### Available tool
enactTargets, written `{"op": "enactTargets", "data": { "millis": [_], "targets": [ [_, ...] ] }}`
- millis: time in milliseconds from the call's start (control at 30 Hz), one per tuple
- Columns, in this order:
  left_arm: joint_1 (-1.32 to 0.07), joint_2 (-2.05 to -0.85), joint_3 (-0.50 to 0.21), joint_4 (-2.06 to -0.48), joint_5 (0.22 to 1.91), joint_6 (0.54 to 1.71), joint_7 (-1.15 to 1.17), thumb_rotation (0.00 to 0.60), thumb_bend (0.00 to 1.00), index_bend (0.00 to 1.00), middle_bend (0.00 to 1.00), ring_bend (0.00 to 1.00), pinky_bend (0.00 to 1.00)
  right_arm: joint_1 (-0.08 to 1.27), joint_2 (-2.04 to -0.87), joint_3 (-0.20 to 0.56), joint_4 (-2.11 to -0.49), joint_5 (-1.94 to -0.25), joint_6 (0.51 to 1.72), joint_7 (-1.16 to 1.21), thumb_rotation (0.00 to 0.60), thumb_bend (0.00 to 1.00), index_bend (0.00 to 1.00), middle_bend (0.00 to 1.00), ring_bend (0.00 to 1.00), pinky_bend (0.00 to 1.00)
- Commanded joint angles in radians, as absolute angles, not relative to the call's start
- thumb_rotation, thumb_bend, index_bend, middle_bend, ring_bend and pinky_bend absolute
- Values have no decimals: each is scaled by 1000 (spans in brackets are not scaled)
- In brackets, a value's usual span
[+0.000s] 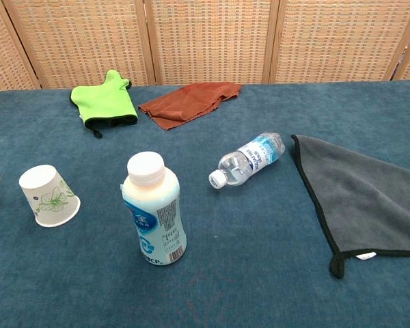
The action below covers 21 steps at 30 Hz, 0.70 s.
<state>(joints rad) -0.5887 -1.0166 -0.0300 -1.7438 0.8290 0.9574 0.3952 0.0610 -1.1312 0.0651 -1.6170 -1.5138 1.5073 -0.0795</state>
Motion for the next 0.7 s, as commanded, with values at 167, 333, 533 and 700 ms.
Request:
{"op": "enactTargets", "data": {
  "millis": [167, 333, 533, 700],
  "targets": [
    [-591, -1047, -22, -1723, 828, 947, 402, 600, 240, 130, 0, 0, 0, 59, -1130, 67, -1616, -1514, 1513, -73, 600, 117, 0, 0, 0, 0],
    [-582, -1040, -29, -1737, 843, 969, 389, 600, 240, 50, 0, 0, 0, 59, -1130, 66, -1616, -1516, 1514, -74, 600, 117, 0, 0, 0, 0],
    [-513, -1021, -53, -1795, 965, 1079, 270, 600, 240, 49, 0, 0, 0, 61, -1131, 67, -1616, -1518, 1512, -73, 600, 117, 0, 0, 0, 0],
    [-380, -1073, -20, -1808, 1205, 1310, 151, 600, 240, 39, 0, 0, 0, 68, -1138, 68, -1613, -1518, 1504, -77, 600, 117, 0, 0, 0, 0]
  ]
}}
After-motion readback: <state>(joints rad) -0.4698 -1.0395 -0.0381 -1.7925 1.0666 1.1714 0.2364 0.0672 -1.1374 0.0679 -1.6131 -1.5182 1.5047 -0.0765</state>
